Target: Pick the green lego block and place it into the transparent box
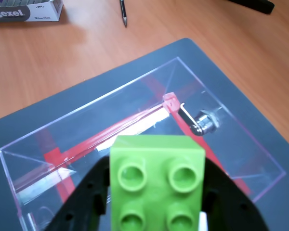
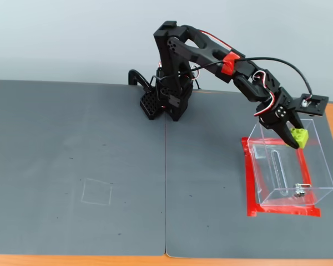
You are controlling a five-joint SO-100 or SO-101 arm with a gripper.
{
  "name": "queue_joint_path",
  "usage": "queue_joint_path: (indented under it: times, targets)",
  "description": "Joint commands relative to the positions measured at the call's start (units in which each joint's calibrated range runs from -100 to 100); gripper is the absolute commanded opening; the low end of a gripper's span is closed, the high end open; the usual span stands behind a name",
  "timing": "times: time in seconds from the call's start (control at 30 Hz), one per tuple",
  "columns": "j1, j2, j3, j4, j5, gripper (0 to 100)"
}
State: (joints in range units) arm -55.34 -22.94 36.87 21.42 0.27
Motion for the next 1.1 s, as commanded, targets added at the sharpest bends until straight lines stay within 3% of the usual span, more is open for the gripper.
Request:
queue_joint_path:
  times: [0.0, 0.17, 0.83, 1.07]
  targets:
    - [-0.49, 0.26, -3.44, -0.50, 0.17, 19]
    - [-0.49, 0.94, -3.44, -0.50, 0.28, 25]
    - [1.37, -5.42, -2.27, 0.37, 0.49, 25]
    - [5.17, -12.12, -1.54, 7.48, 0.49, 25]
